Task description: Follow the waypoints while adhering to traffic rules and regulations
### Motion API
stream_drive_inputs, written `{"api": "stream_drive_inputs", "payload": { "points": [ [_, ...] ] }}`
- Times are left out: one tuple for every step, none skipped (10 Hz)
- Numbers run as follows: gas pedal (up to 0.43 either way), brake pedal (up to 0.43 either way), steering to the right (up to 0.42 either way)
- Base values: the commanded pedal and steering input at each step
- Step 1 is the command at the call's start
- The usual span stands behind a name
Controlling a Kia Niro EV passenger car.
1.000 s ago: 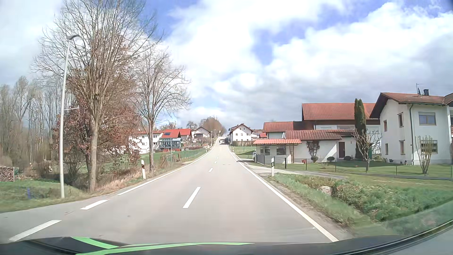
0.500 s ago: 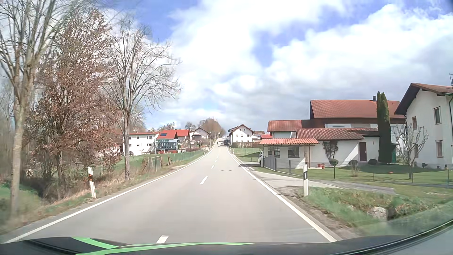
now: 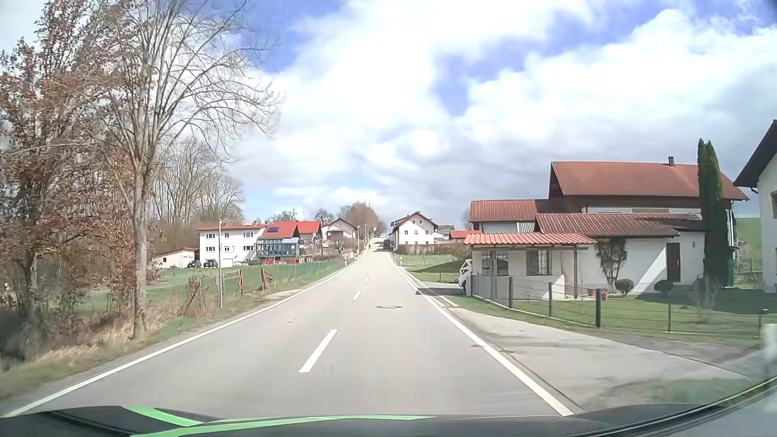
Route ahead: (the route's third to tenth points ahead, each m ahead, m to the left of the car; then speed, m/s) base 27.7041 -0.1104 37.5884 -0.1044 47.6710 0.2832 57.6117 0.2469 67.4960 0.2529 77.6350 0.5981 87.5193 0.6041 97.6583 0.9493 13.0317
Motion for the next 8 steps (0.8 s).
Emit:
{"api": "stream_drive_inputs", "payload": {
  "points": [
    [0.169,0.0,0.0],
    [0.169,0.0,0.0],
    [0.169,0.0,0.0],
    [0.169,0.0,0.0],
    [0.169,0.0,0.0],
    [0.169,0.0,0.0],
    [0.169,0.0,-0.001],
    [0.169,0.0,-0.001]
  ]
}}
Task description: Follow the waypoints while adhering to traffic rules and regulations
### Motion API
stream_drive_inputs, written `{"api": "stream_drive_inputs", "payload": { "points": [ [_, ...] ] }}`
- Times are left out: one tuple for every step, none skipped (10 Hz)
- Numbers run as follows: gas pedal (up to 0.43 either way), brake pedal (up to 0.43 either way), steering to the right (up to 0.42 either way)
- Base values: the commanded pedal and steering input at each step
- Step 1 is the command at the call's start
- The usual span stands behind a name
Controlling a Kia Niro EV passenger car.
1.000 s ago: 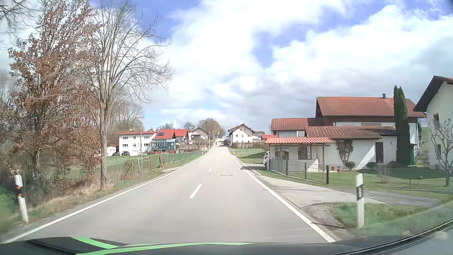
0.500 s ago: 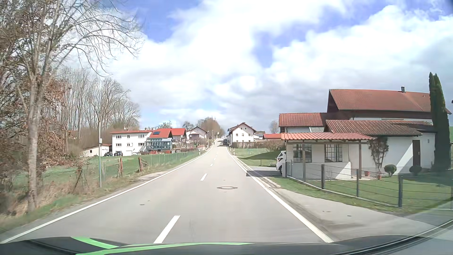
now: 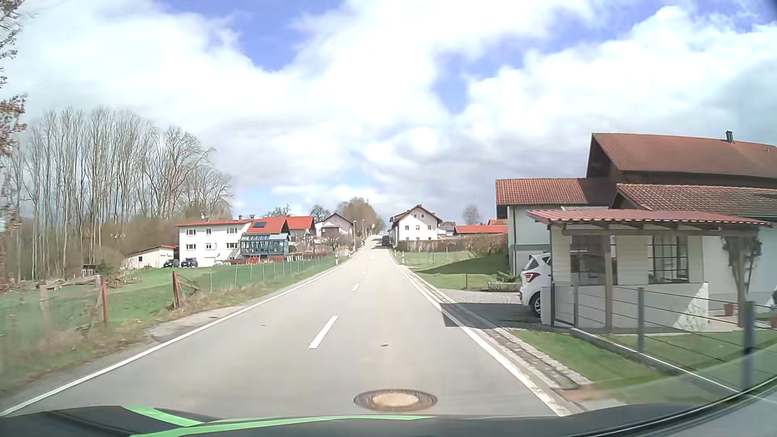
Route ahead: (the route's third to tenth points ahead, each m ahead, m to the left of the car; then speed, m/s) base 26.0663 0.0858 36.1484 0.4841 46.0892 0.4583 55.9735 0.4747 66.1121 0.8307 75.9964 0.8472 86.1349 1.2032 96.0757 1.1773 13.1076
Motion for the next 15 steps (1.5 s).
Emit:
{"api": "stream_drive_inputs", "payload": {
  "points": [
    [0.169,0.0,-0.002],
    [0.169,0.0,-0.003],
    [0.169,0.0,-0.003],
    [0.169,0.0,-0.003],
    [0.169,0.0,-0.003],
    [0.177,0.0,-0.003],
    [0.177,0.0,-0.003],
    [0.177,0.0,-0.003],
    [0.177,0.0,-0.003],
    [0.189,0.0,-0.003],
    [0.197,0.0,-0.003],
    [0.197,0.0,-0.003],
    [0.209,0.0,-0.003],
    [0.209,0.0,-0.003],
    [0.209,0.0,-0.003]
  ]
}}
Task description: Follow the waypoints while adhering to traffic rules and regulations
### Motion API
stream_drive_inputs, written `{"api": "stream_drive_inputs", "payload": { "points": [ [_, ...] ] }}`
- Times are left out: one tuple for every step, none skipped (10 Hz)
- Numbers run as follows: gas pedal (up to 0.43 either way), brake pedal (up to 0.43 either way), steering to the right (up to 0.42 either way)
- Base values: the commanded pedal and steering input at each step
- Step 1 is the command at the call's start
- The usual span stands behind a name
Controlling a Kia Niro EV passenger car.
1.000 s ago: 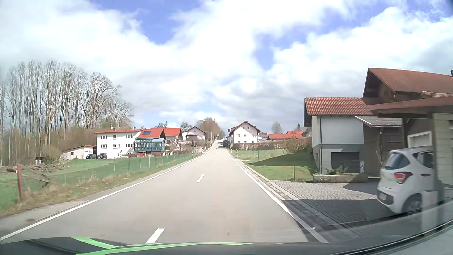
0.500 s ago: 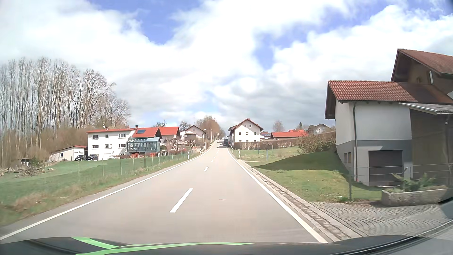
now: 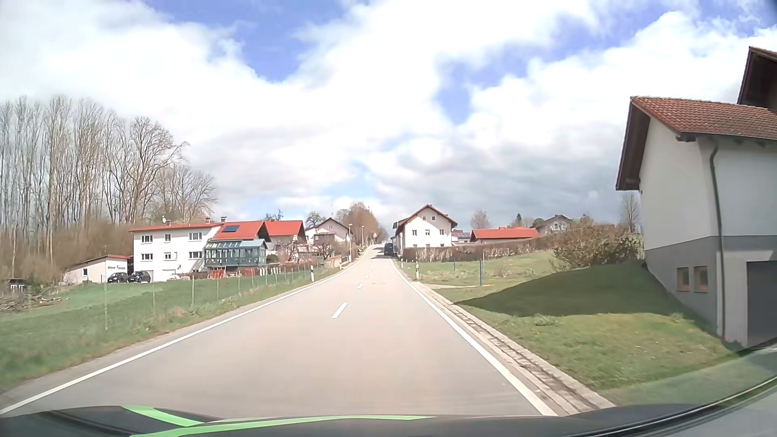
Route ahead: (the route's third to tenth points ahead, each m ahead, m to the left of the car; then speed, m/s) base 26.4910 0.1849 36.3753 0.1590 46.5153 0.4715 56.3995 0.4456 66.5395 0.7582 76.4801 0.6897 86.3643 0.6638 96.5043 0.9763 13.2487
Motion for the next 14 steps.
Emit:
{"api": "stream_drive_inputs", "payload": {
  "points": [
    [0.209,0.0,-0.003],
    [0.209,0.0,-0.003],
    [0.209,0.0,-0.003],
    [0.209,0.0,-0.003],
    [0.209,0.0,-0.003],
    [0.209,0.0,-0.003],
    [0.209,0.0,-0.003],
    [0.209,0.0,-0.003],
    [0.209,0.0,-0.004],
    [0.209,0.0,-0.004],
    [0.209,0.0,-0.004],
    [0.209,0.0,-0.003],
    [0.209,0.0,-0.004],
    [0.209,0.0,-0.004]
  ]
}}
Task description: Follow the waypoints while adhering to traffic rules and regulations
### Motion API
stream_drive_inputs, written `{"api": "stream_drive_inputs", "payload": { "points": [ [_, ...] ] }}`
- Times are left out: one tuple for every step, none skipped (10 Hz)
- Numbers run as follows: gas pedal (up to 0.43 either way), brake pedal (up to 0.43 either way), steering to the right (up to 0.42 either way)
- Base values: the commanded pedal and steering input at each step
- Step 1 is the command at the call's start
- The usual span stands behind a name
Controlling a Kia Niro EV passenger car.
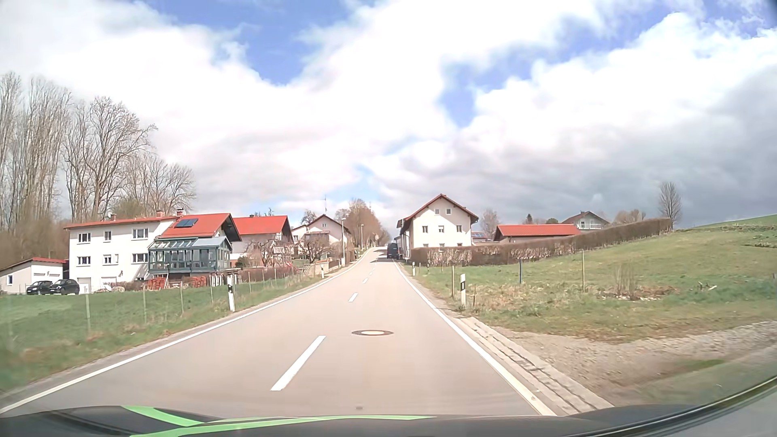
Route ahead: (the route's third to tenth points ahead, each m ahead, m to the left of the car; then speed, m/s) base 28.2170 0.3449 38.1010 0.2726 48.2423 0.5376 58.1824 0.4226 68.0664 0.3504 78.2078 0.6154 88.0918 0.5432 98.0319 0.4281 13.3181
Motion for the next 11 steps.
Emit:
{"api": "stream_drive_inputs", "payload": {
  "points": [
    [0.209,0.0,-0.004],
    [0.209,0.0,-0.004],
    [0.209,0.0,-0.005],
    [0.209,0.0,-0.006],
    [0.209,0.0,-0.006],
    [0.209,0.0,-0.006],
    [0.209,0.0,-0.006],
    [0.209,0.0,-0.005],
    [0.209,0.0,-0.004],
    [0.209,0.0,0.0],
    [0.209,0.0,0.0]
  ]
}}
